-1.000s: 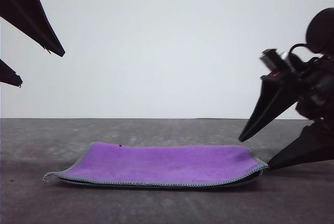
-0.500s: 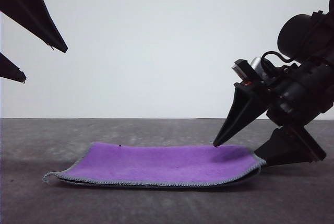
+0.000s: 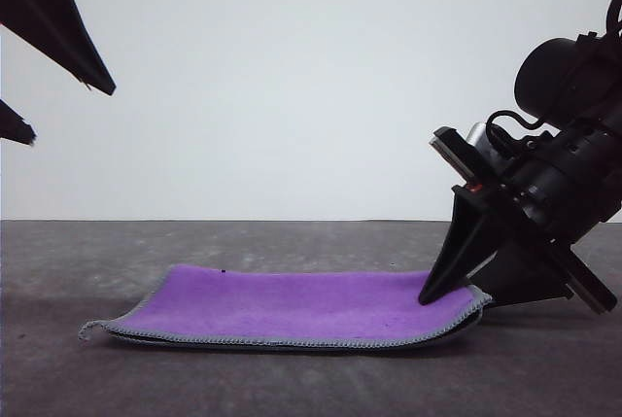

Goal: Fold clothes

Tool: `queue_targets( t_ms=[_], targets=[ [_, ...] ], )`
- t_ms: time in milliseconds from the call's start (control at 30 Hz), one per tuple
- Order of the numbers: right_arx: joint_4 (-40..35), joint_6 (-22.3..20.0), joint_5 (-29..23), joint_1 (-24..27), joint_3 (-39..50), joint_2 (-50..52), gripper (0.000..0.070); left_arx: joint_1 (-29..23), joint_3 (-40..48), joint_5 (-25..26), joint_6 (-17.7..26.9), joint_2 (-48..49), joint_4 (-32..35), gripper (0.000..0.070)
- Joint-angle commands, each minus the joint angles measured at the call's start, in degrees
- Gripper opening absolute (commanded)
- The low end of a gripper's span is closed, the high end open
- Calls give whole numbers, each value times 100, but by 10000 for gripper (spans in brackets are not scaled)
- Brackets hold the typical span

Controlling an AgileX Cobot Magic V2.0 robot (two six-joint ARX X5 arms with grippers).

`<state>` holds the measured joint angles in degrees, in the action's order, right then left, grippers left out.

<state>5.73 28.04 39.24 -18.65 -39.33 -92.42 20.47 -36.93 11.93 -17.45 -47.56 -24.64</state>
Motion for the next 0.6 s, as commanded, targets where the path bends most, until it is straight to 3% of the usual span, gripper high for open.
queue_targets(
  t_ms=[0,333,567],
  targets=[
    [100,67,1,-35,-18,-142,61,11,-9,-104,4,34,42,511],
    [932,-34,-56,-101,-656,-142,0,11,-9,-313,4,364,35,511],
    [1682,-318,-490,-617,-1368,-142,0,11,-9,-313,5,377,22,511]
  ],
)
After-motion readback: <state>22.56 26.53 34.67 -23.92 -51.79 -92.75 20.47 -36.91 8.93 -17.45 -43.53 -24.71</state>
